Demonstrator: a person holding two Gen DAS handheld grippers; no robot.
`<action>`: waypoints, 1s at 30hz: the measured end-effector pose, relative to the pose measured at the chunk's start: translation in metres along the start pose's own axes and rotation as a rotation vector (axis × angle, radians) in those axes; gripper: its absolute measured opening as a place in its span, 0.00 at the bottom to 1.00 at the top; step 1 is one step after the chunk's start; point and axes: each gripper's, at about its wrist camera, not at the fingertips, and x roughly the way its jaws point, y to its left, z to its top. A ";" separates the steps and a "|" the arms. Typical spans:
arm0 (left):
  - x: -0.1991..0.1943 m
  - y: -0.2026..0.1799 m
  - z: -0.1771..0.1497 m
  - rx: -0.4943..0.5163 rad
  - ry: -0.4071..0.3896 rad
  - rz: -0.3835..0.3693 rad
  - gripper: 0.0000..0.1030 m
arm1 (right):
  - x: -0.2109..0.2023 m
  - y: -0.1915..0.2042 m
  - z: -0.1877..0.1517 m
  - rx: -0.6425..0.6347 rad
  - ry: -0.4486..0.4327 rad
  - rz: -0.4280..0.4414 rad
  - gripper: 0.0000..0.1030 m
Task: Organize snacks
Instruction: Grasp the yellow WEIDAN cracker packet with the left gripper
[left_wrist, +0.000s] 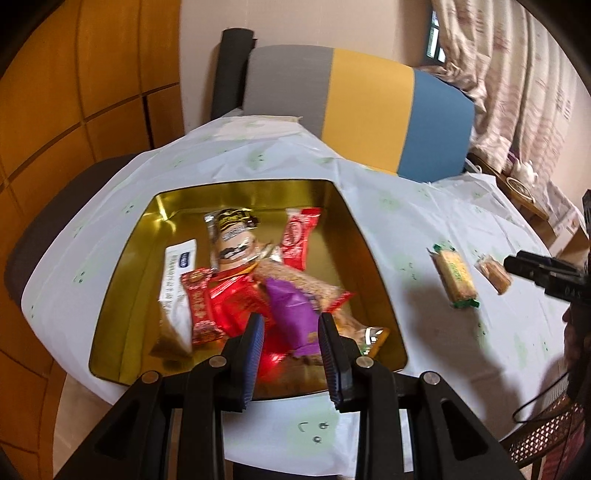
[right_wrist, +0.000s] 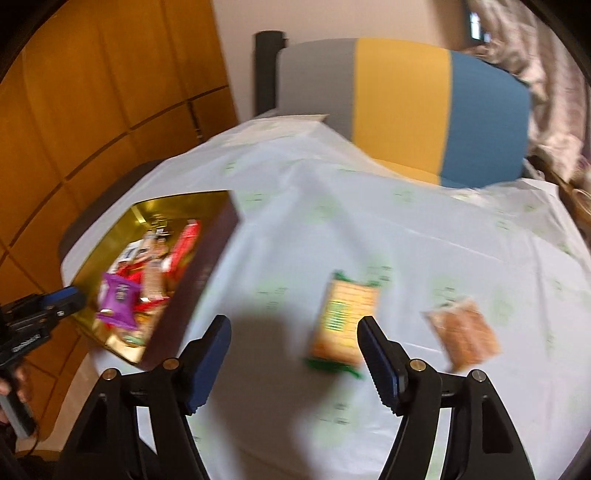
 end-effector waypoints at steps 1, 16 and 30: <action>0.000 -0.005 0.001 0.015 0.000 -0.007 0.30 | -0.003 -0.009 0.000 0.007 -0.002 -0.019 0.71; 0.007 -0.098 0.020 0.239 0.042 -0.141 0.33 | -0.019 -0.182 -0.019 0.315 -0.051 -0.284 0.72; 0.107 -0.219 0.050 0.252 0.290 -0.306 0.64 | -0.022 -0.199 -0.019 0.414 -0.040 -0.289 0.75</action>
